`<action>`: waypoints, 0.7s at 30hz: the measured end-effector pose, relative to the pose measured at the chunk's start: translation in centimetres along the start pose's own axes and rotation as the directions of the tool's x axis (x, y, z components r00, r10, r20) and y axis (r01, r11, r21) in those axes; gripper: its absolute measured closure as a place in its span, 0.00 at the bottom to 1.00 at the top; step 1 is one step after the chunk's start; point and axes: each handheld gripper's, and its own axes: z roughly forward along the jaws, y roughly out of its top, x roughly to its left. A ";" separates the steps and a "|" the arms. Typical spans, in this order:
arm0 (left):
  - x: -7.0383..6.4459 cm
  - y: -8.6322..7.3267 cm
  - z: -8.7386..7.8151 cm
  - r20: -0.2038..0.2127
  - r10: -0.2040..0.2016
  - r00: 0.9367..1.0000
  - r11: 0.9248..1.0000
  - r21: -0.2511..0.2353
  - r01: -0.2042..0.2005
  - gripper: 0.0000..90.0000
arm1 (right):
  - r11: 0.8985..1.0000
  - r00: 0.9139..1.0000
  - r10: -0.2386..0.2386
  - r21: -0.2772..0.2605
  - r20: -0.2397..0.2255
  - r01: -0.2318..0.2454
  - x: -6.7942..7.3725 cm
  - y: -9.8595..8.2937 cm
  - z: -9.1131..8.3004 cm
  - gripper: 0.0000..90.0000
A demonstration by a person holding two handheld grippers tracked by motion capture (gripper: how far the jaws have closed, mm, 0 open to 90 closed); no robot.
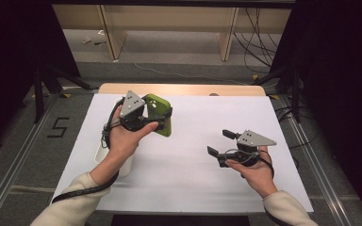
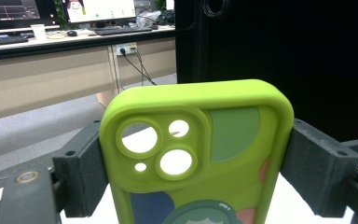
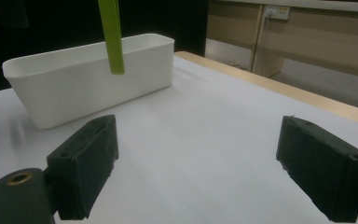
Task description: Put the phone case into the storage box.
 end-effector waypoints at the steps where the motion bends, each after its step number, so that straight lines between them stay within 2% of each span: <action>1: 0.0 0.0 0.0 0.000 0.000 1.000 1.000 0.000 0.000 0.18 | 1.000 1.000 -0.001 0.001 0.001 0.001 0.0 0.0 -0.1 0.15; 21: 0.9 0.3 -0.7 -0.022 -0.002 1.000 1.000 -0.002 0.002 0.18 | 1.000 1.000 0.006 0.003 0.015 -0.006 -0.2 -0.3 -1.0 0.15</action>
